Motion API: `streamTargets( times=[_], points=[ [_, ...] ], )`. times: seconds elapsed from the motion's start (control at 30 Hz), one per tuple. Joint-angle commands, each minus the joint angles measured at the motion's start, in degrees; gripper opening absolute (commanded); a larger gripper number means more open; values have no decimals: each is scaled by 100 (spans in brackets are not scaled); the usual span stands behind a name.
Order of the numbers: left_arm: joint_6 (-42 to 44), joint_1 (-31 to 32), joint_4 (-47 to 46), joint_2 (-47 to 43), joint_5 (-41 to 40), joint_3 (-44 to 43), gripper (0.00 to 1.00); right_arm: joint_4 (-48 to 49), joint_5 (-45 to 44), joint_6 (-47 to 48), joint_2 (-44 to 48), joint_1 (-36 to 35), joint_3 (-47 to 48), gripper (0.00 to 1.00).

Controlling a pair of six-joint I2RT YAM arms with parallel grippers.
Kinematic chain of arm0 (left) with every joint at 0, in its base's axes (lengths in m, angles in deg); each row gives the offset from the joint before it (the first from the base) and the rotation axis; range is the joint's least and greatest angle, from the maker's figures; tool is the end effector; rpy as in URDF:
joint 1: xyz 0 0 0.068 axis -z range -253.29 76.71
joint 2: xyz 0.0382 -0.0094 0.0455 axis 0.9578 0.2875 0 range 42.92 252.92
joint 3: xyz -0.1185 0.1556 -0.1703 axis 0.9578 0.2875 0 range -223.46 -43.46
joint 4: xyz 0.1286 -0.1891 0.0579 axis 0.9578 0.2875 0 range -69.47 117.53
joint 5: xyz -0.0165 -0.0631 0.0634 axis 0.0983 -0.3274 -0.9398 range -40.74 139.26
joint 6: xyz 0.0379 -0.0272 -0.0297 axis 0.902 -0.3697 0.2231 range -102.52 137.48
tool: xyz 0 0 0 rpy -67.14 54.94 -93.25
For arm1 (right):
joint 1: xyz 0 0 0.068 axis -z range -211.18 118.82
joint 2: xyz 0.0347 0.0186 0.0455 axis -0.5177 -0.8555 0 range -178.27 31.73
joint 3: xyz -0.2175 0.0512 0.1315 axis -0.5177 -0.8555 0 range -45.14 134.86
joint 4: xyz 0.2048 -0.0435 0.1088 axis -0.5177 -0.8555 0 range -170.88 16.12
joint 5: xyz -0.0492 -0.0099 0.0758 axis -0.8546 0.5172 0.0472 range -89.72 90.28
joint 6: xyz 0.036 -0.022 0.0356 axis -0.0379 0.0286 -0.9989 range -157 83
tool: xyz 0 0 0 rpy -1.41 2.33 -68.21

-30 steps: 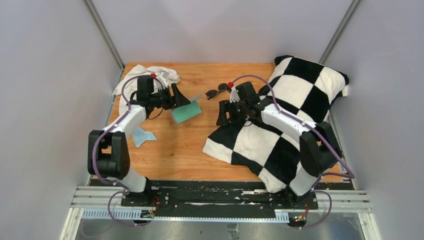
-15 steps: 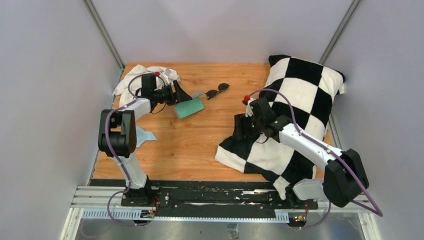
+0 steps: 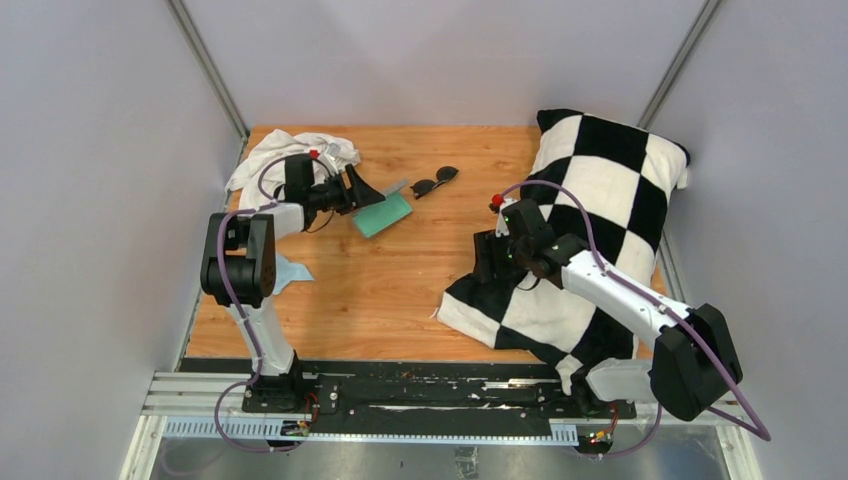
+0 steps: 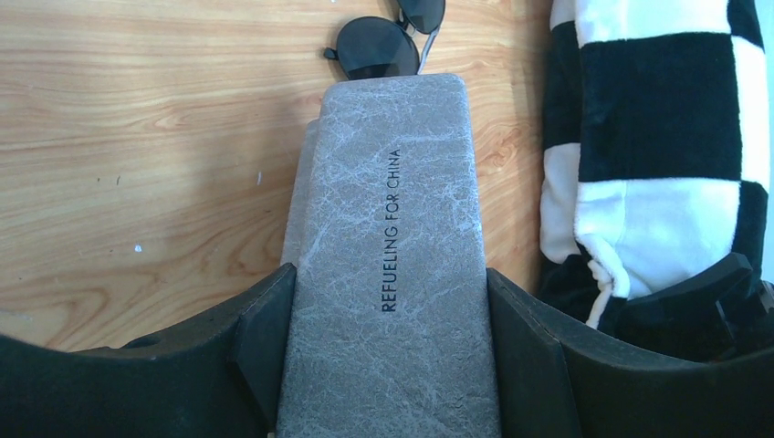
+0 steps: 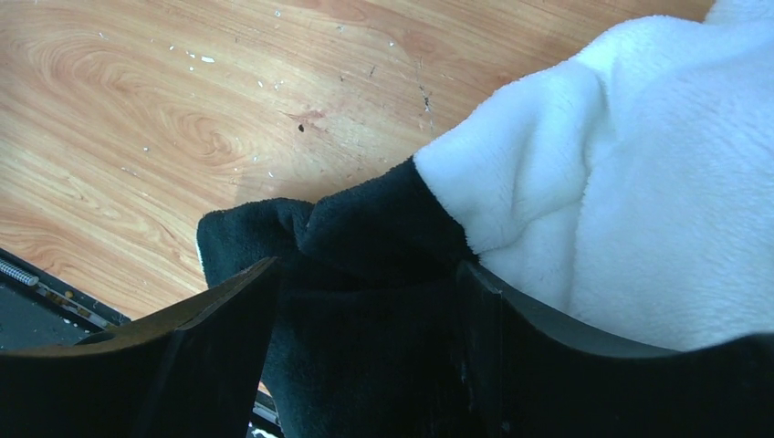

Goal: Organize the sunglasses
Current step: Adjust the distractor at the center of the board.

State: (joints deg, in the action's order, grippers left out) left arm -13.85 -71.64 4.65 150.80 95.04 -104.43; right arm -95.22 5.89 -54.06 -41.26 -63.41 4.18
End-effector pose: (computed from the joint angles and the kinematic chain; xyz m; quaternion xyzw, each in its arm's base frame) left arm 0.3741 -0.0378 0.1819 -0.0203 0.8242 -0.4534 0.3386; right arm 0.2088 0.1359 0.2414 -0.1403 0.9123 0.2005 0.3285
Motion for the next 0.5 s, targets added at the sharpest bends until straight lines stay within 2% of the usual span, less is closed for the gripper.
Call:
streamTargets(
  times=[0.0, 0.17, 0.37, 0.47],
  points=[
    [19, 2, -47, -152, -209, 160, 55, -320, -72, 27, -97, 75, 34, 76],
    [-33, 2, -54, -127, -305, 83, 68, -293, 29, 42, 29, 69, 63, 76],
    [-64, -22, -24, -52, -459, -13, 89, -182, 137, 86, 294, 72, -31, 77],
    [-20, -42, 52, 0, -456, -70, 96, -186, 148, 87, 350, 72, -52, 77]
  ],
)
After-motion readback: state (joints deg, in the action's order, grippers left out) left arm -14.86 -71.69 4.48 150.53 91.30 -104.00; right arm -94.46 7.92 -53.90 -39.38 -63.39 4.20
